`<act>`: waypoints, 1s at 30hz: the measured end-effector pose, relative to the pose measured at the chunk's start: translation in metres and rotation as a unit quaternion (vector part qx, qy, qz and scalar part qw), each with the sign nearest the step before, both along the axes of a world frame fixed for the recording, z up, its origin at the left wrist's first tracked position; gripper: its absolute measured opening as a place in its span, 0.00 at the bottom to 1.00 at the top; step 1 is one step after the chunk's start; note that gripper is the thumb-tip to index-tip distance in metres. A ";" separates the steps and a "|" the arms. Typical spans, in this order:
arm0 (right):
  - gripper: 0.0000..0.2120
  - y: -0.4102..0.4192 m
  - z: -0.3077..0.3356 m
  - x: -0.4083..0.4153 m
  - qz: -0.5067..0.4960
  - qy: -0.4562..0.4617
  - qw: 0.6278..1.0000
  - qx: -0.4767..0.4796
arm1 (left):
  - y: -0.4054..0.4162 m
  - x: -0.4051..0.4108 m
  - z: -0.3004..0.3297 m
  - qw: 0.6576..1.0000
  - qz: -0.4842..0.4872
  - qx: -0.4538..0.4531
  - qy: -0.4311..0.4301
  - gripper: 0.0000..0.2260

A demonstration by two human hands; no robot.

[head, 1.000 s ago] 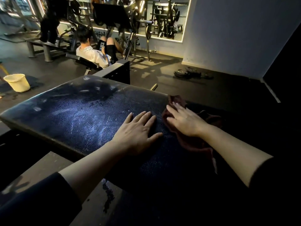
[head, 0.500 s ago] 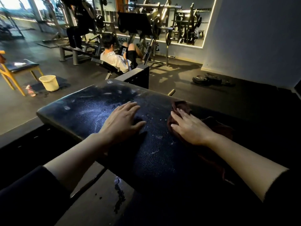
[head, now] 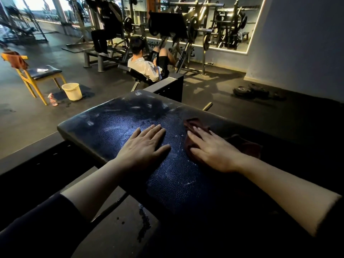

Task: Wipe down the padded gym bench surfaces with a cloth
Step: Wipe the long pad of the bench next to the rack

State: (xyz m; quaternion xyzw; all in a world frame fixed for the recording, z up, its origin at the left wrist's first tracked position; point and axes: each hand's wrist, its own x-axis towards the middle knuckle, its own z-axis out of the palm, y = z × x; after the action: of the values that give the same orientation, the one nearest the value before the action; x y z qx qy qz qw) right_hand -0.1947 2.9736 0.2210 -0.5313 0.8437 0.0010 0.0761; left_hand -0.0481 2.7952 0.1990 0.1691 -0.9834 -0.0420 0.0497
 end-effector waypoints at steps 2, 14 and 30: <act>0.27 0.013 0.003 -0.009 -0.001 -0.004 1.000 0.014 | -0.001 0.000 -0.001 1.000 0.001 0.002 0.001 0.42; 0.29 -0.046 -0.001 -0.027 -0.016 0.000 1.000 0.003 | -0.003 -0.003 0.000 1.000 0.002 0.004 -0.005 0.32; 0.30 -0.057 0.000 -0.026 -0.004 -0.009 1.000 0.008 | -0.010 -0.004 0.010 0.996 0.002 0.074 0.040 0.38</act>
State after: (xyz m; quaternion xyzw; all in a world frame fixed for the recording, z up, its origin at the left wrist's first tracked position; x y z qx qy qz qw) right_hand -0.2207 2.9162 0.2208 -0.5276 0.8449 0.0031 0.0882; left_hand -0.0520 2.7849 0.2086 0.1725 -0.9746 -0.1213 0.0759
